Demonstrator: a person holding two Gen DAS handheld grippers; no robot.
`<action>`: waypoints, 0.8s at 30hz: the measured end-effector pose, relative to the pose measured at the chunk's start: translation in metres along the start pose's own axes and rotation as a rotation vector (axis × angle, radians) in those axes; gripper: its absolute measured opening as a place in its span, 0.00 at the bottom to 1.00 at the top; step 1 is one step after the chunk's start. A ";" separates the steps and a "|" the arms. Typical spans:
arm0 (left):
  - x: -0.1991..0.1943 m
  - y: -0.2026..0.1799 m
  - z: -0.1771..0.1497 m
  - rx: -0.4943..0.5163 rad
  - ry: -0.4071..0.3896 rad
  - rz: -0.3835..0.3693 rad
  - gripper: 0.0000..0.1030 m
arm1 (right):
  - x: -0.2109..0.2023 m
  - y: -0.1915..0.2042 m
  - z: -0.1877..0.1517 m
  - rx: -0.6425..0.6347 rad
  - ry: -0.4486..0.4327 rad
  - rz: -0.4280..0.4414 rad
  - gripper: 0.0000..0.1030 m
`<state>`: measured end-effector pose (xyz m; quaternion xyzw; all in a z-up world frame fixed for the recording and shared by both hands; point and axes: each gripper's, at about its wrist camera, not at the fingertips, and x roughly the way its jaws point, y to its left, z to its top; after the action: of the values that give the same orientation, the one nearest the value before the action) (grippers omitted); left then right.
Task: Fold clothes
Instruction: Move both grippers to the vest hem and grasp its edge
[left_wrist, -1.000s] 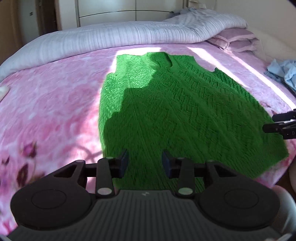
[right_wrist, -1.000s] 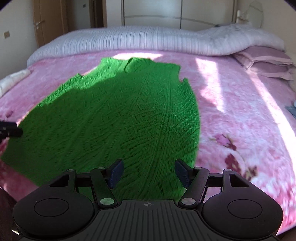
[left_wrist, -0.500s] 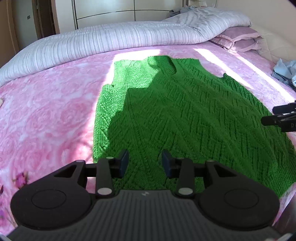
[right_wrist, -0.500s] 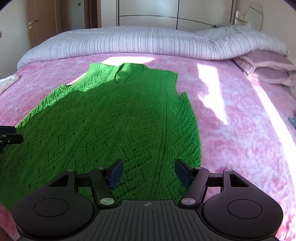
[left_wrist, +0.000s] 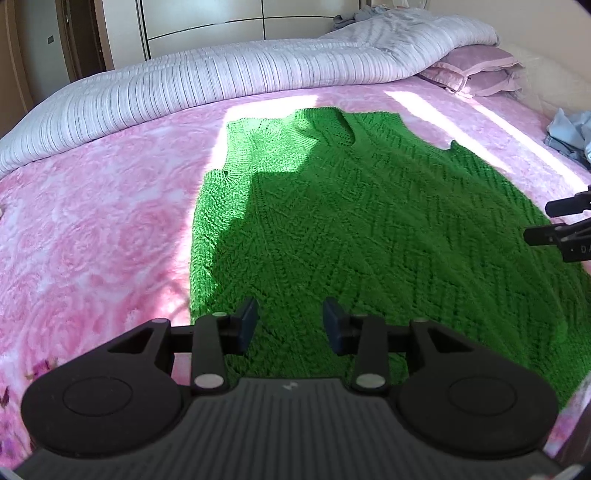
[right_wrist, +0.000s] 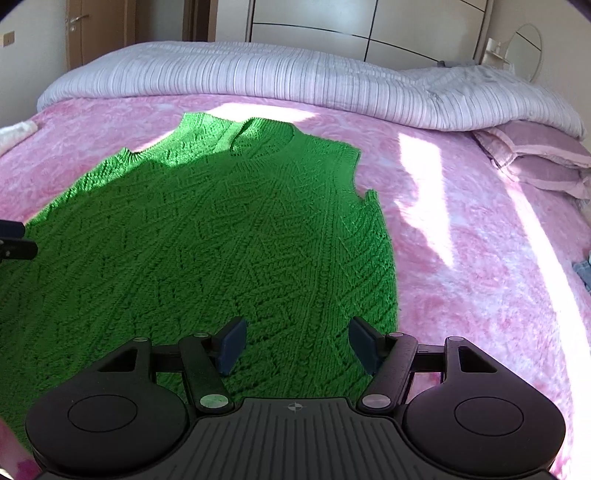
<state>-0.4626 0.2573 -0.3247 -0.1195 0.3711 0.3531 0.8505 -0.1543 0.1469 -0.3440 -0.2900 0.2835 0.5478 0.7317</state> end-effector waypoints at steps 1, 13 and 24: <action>0.004 0.001 0.001 0.002 0.002 -0.003 0.34 | 0.004 0.000 0.002 -0.007 0.002 -0.001 0.63; 0.076 0.040 0.052 0.038 0.042 -0.105 0.33 | 0.059 -0.070 0.040 0.055 -0.002 0.185 0.63; 0.152 0.058 0.108 0.143 0.044 -0.172 0.35 | 0.138 -0.107 0.098 -0.018 0.055 0.342 0.59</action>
<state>-0.3712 0.4277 -0.3546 -0.0976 0.4024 0.2489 0.8756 -0.0086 0.2824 -0.3672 -0.2586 0.3437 0.6587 0.6173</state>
